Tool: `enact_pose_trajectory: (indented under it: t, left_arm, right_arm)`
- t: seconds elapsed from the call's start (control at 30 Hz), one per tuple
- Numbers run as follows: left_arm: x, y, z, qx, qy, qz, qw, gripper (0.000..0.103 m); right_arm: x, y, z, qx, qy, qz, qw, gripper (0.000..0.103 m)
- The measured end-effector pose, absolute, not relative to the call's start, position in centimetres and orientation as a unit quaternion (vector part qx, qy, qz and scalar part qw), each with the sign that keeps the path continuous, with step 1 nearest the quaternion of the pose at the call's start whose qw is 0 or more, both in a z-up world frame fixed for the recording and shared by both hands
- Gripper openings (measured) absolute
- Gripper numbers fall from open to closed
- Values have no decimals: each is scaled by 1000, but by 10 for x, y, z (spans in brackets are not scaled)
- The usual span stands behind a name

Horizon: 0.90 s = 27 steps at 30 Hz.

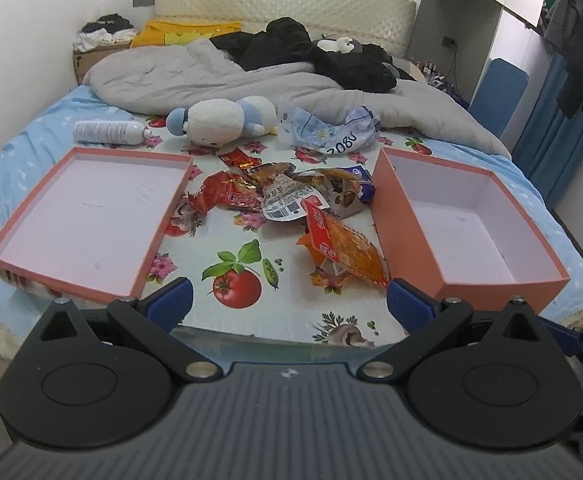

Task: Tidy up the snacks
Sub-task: 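Grasp the clear meat bag with the left gripper while the right grasps the red spicy strip pack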

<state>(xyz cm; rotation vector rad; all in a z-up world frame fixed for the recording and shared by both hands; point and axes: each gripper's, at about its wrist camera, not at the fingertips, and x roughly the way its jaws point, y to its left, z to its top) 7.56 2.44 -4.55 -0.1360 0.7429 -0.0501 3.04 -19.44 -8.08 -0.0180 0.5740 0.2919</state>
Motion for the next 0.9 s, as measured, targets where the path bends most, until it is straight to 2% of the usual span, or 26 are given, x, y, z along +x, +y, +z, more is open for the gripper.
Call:
enact_pose_trajectory:
  t: [0.3, 0.57, 0.77, 0.87, 0.9]
  left_arm:
    - [134, 65, -72, -122, 383, -28, 915, 103]
    - [216, 99, -109, -179, 404, -49, 896, 103]
    - [300, 101, -136, -157, 419, -62, 892, 103]
    - [345, 98, -150, -146, 424, -77, 891, 103]
    - [360, 96, -154, -143, 425, -81, 890, 103]
  right_arm:
    - [66, -165, -99, -75, 274, 166, 944, 81]
    - [118, -126, -124, -133, 283, 184, 932, 80]
    - [171, -110, -154, -193, 288, 179, 921, 80]
    - [199, -106, -170, -203, 311, 182, 911, 73]
    - [209, -105, -175, -202, 327, 186, 904, 67]
